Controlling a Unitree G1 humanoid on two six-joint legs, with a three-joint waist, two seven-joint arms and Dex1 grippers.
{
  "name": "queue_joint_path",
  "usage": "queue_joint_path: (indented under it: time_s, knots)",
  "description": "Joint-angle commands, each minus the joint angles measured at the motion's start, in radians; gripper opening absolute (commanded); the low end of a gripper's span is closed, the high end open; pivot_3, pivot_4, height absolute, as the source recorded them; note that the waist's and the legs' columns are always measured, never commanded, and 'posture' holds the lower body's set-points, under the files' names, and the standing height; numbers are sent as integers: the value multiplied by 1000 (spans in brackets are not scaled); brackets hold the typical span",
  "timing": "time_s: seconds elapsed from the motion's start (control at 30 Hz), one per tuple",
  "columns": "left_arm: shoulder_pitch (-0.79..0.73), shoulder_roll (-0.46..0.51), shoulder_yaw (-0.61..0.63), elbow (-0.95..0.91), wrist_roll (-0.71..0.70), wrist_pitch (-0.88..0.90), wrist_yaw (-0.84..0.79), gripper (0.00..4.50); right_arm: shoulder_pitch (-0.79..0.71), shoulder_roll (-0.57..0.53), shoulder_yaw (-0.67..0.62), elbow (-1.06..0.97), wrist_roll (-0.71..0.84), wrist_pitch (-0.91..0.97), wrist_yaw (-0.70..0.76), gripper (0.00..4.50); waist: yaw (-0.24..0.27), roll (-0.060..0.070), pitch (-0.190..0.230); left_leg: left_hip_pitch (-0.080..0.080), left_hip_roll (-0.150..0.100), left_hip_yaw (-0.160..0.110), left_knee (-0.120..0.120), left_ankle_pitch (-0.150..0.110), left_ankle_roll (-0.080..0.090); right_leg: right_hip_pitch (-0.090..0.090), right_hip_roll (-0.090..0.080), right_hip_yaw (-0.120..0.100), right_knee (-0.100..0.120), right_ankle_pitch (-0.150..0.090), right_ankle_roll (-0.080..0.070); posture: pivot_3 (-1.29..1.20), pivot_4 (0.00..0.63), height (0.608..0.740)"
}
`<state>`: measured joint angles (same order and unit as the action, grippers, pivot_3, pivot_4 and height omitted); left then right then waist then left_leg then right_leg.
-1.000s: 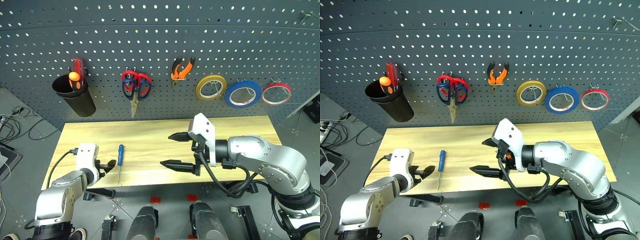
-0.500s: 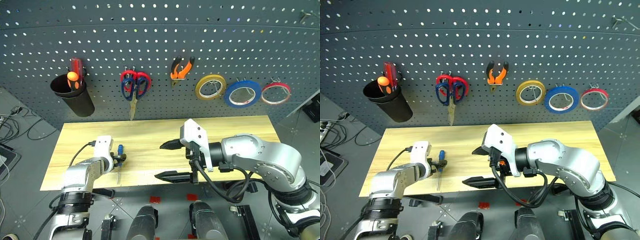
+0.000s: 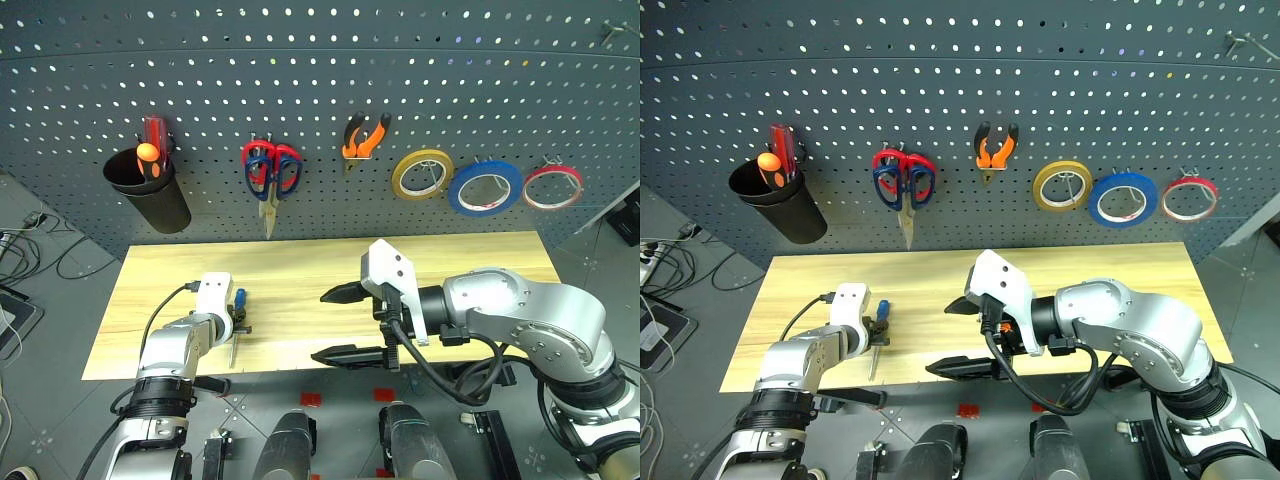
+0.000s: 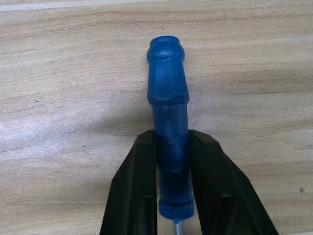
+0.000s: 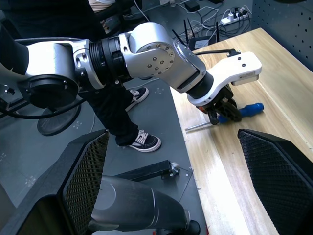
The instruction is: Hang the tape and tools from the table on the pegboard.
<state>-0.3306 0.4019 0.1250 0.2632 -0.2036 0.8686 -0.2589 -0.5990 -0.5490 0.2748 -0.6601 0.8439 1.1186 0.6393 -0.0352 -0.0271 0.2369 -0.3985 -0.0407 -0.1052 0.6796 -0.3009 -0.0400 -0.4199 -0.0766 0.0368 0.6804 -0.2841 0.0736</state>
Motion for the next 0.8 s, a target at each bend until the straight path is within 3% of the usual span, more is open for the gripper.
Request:
queue_joint_path:
  time_s: [0.03,0.27,0.47,0.63,0.8]
  knots:
    - [63,17,24,-112,-14,-94,-49,603,-19,-4,-29,-16,-7,-28,3,4500,-1,0,0,0,0,0,0,0,0,0,0,0,0,0,0,-64,246,740]
    - [276,106,169,-496,38,-404,-30,603,-61,-20,-46,-22,-78,-103,-1,4500,-13,-1,0,-1,1,0,-2,1,-2,-2,-5,0,-1,0,0,-37,222,740]
    - [376,120,318,-806,-18,-387,-24,603,-162,20,-118,15,-83,-154,-13,4500,3,-1,0,-1,-2,2,-2,1,-1,-1,-7,0,-2,0,0,35,196,740]
    - [331,113,359,-938,-68,-343,8,603,-227,42,-191,68,-38,-168,-8,4500,24,-3,-4,-1,-1,-1,-2,1,-2,0,-4,-3,-1,0,0,63,160,740]
    - [154,160,405,-881,-88,-318,48,603,-261,82,-232,113,-26,-176,-32,4500,36,-7,-15,-1,-1,0,-1,2,-3,-1,0,-3,0,1,-2,67,126,740]
